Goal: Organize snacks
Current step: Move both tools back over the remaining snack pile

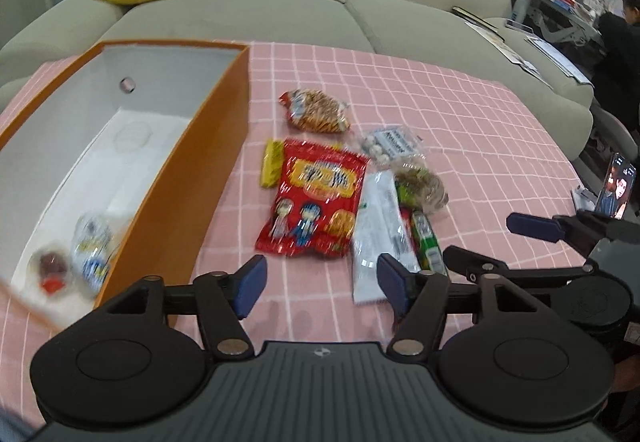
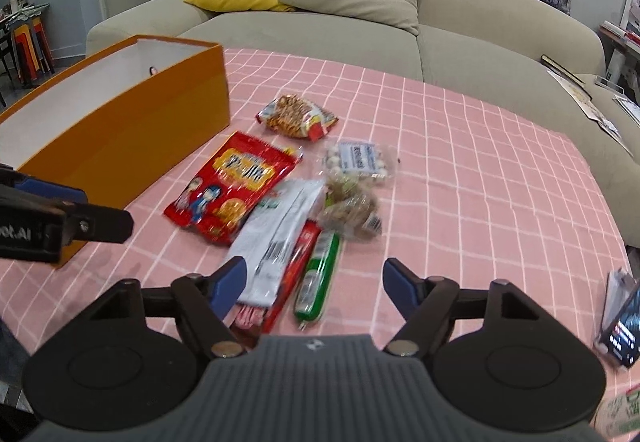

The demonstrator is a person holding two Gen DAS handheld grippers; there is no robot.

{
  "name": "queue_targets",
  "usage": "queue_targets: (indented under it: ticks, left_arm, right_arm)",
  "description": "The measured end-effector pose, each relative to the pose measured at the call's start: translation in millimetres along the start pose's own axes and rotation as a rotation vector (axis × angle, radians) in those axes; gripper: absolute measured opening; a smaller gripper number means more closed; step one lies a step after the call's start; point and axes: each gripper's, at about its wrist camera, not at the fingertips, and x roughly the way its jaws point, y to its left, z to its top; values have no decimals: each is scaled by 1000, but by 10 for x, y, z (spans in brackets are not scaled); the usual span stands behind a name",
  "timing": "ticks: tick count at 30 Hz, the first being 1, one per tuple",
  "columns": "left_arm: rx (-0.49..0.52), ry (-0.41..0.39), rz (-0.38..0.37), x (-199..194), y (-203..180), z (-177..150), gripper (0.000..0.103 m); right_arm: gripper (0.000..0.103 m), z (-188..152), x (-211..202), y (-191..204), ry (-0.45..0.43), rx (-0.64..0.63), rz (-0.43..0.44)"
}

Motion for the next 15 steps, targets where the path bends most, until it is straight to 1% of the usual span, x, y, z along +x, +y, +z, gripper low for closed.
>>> queue_targets:
  ticks: [2, 4, 5, 7, 10, 15]
  left_arm:
    - [10, -1, 4, 97, -20, 81, 81]
    - [11, 3, 4, 205, -30, 154, 85]
    - [16, 6, 1, 260, -37, 186, 87]
    - [42, 13, -8, 384, -55, 242, 87]
    - [67, 39, 15, 562, -52, 291, 88]
    - [53, 85, 25, 803, 2, 351, 88]
  right_arm:
    - [71, 65, 75, -65, 2, 20, -8]
    - [67, 130, 165, -133, 13, 48, 1]
    - [66, 160, 212, -160, 17, 60, 6]
    - [66, 222, 307, -200, 22, 72, 11]
    - [64, 323, 447, -256, 27, 74, 20]
    - [63, 466, 687, -340, 57, 98, 27]
